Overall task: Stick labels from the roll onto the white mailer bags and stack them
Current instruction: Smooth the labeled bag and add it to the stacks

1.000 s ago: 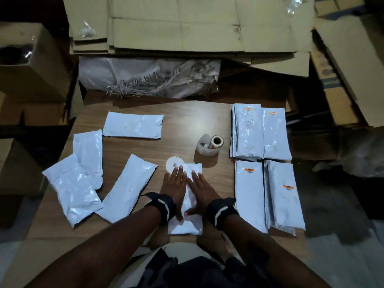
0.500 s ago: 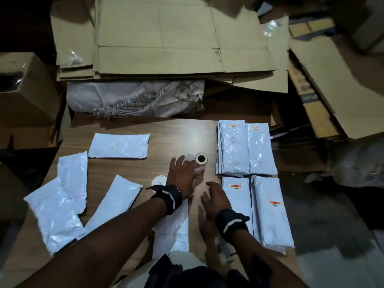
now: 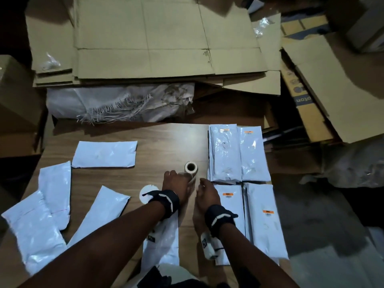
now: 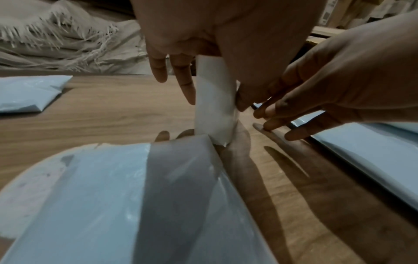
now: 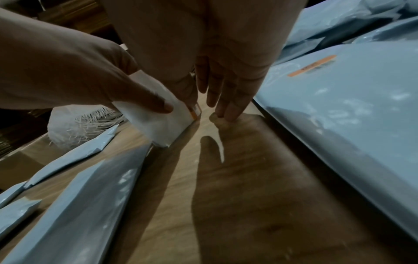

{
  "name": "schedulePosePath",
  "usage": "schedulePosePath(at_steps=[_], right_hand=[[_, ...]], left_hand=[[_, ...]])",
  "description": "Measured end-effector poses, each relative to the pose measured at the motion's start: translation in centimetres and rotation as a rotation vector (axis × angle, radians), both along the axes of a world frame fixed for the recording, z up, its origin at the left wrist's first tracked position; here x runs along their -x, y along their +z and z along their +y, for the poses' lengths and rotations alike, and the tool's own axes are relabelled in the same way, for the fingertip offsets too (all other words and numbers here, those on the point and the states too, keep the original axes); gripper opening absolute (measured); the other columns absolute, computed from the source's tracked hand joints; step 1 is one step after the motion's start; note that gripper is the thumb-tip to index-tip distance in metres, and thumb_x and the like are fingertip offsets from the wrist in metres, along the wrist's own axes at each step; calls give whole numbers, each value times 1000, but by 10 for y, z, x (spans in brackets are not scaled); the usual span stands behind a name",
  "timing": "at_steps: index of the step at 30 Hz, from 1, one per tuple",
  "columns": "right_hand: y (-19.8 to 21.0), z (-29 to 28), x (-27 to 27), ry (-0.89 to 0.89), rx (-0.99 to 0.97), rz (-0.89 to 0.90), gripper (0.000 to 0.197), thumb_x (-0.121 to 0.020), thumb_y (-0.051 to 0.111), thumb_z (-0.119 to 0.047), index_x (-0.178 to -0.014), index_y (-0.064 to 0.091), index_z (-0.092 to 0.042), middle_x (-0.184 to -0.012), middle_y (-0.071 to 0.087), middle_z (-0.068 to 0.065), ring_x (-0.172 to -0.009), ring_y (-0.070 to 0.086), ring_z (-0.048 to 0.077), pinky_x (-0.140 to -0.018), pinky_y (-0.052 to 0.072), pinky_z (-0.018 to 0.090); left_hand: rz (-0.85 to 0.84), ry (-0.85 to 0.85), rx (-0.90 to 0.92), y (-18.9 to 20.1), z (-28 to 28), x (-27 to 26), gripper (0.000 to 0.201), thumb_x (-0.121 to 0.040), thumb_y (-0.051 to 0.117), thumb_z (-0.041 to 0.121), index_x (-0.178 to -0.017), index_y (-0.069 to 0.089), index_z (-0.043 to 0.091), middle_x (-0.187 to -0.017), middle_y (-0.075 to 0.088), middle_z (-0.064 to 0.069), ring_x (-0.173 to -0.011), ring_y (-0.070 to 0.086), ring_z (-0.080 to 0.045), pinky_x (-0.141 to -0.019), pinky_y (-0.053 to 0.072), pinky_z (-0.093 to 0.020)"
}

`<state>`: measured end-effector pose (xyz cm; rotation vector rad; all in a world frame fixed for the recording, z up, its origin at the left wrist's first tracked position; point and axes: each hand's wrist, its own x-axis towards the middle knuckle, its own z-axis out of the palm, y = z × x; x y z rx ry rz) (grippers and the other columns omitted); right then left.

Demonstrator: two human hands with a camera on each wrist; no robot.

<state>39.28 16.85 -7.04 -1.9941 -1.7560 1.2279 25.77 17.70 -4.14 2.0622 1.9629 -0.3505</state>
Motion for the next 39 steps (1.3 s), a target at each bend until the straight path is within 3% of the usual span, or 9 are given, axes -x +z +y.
schedulePosePath(at_steps=[3, 6, 9, 13, 21, 25, 30, 33, 39], right_hand=[[6, 10, 5, 51, -13, -3, 34, -94, 48, -12, -126, 57, -9, -125, 61, 12, -117, 55, 30, -94, 44, 34], [6, 15, 11, 43, -45, 33, 25, -85, 52, -18, -106, 66, -21, -106, 70, 5, -100, 64, 28, -80, 51, 34], [5, 12, 15, 13, -27, 34, 29, -83, 58, -26, -111, 67, -28, -104, 72, 0, -96, 65, 23, -78, 51, 30], [4, 11, 16, 31, -38, -40, 30, -83, 61, -28, -113, 68, -29, -103, 73, 2, -96, 65, 26, -77, 51, 30], [0, 13, 15, 70, -27, -136, 26, -89, 59, -35, -112, 70, -30, -105, 72, 4, -100, 64, 28, -80, 49, 31], [0, 13, 12, 111, -43, -182, 27, -90, 56, -35, -113, 70, -33, -108, 72, 3, -102, 64, 29, -85, 51, 32], [2, 13, 15, 165, -51, -217, 32, -82, 57, -43, -109, 70, -31, -99, 73, 4, -95, 64, 28, -73, 49, 31], [2, 15, 18, 186, -56, -243, 30, -84, 55, -38, -108, 70, -29, -98, 73, 4, -95, 64, 29, -70, 43, 30], [-1, 16, 16, 208, -49, -232, 29, -88, 53, -38, -106, 72, -27, -97, 73, 9, -95, 63, 32, -76, 48, 32]], left_hand=[[-63, -8, 20, 3, 3, 2, 25, -90, 48, 31, -113, 58, 27, -114, 66, -4, -110, 52, -33, -95, 32, -37], [-140, -47, 80, 3, 7, 12, 34, -87, 52, 31, -120, 58, 35, -117, 67, -2, -109, 54, -36, -94, 37, -36], [-204, -31, 176, 3, 14, 22, 30, -86, 54, 31, -115, 62, 36, -119, 66, -4, -113, 56, -36, -92, 41, -35], [-240, -22, 231, 0, 20, 27, 19, -86, 57, 32, -103, 67, 33, -115, 68, -5, -110, 58, -34, -86, 44, -34], [-205, -109, 191, -5, 20, 30, 13, -85, 55, 24, -94, 63, 21, -114, 66, -6, -111, 54, -36, -88, 41, -38], [-191, -146, 179, -5, 19, 30, 13, -85, 54, 23, -95, 62, 25, -117, 66, -5, -112, 52, -35, -90, 39, -37], [-210, -152, 164, -5, 22, 28, 17, -85, 55, 27, -99, 65, 26, -118, 66, -1, -110, 51, -36, -88, 38, -36], [-164, -186, 155, -7, 23, 25, 15, -88, 53, 29, -96, 64, 23, -114, 65, -5, -108, 50, -35, -84, 35, -36], [-20, -287, 76, -5, 25, 25, 17, -89, 53, 31, -92, 64, 19, -107, 65, -9, -103, 53, -34, -80, 38, -36]])
